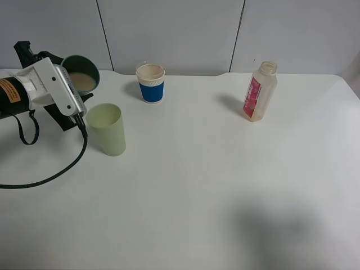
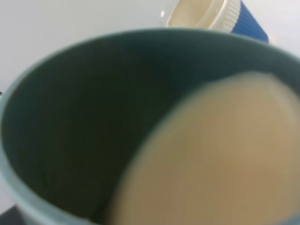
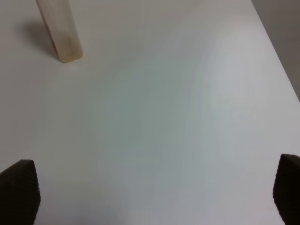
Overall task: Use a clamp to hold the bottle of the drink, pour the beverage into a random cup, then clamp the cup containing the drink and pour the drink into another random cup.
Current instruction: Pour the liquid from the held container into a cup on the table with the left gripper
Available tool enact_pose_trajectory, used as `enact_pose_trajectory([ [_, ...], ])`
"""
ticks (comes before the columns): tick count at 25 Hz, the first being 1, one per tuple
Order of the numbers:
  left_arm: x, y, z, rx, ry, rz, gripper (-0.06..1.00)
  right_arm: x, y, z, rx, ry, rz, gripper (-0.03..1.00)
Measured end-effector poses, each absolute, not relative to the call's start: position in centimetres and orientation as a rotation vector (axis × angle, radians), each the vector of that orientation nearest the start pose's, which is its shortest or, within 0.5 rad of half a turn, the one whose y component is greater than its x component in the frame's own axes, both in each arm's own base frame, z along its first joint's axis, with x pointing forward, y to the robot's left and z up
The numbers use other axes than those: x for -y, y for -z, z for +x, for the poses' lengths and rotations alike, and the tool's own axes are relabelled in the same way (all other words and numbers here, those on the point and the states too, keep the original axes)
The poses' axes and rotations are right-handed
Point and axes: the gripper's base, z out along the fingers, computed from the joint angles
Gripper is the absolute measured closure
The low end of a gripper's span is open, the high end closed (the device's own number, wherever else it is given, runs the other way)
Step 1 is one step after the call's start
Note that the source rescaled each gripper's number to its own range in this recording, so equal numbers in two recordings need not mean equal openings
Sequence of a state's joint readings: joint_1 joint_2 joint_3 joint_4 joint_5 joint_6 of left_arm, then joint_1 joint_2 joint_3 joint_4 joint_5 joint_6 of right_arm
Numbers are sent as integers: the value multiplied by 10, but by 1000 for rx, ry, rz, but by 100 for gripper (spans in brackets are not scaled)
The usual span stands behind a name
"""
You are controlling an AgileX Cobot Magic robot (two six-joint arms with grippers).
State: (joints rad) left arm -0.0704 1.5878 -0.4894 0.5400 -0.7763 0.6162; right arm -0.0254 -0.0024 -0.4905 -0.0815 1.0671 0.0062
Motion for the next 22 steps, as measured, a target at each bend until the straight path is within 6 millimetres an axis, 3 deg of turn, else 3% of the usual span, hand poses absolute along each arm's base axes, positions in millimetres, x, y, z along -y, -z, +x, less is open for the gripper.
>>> enact_pose_trajectory([
  [22,51,-179,274,-1371,-417,1266,94,6,-274,-5,-2056,110,36,-3],
])
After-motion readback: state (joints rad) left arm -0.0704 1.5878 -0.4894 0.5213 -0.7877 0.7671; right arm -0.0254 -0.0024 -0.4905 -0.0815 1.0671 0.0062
